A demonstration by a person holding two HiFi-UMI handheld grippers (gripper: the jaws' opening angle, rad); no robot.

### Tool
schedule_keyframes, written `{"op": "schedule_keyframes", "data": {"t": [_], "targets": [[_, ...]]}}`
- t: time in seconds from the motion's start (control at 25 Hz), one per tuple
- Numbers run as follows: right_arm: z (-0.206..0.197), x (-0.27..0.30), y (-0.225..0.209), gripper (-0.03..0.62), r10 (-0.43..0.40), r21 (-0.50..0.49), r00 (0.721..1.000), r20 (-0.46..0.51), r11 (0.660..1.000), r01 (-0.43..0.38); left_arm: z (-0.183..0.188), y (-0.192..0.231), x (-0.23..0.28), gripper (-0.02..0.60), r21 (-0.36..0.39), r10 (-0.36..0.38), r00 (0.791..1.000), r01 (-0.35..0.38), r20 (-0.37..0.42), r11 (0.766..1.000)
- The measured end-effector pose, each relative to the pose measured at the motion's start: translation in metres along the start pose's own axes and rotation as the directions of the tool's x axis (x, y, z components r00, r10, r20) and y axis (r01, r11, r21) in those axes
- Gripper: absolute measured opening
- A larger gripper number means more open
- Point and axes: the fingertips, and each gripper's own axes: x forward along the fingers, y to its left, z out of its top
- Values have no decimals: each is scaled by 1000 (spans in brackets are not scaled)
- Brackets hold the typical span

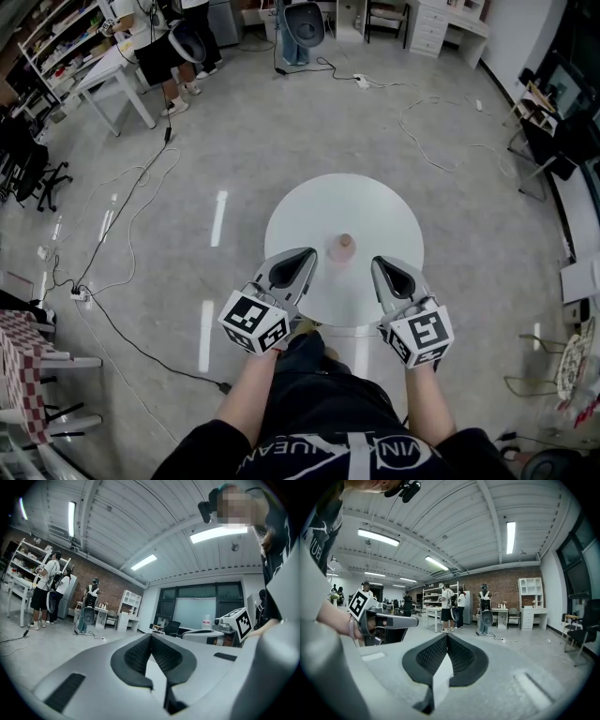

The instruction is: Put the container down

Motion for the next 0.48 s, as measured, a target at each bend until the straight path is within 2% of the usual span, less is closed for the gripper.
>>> {"op": "schedule_keyframes", "data": {"t": [0.48], "targets": [[-6, 4, 1, 6, -5, 0, 1000, -16, 1000, 5, -2, 4, -1, 14, -1, 4, 1000, -4, -7, 1000]]}}
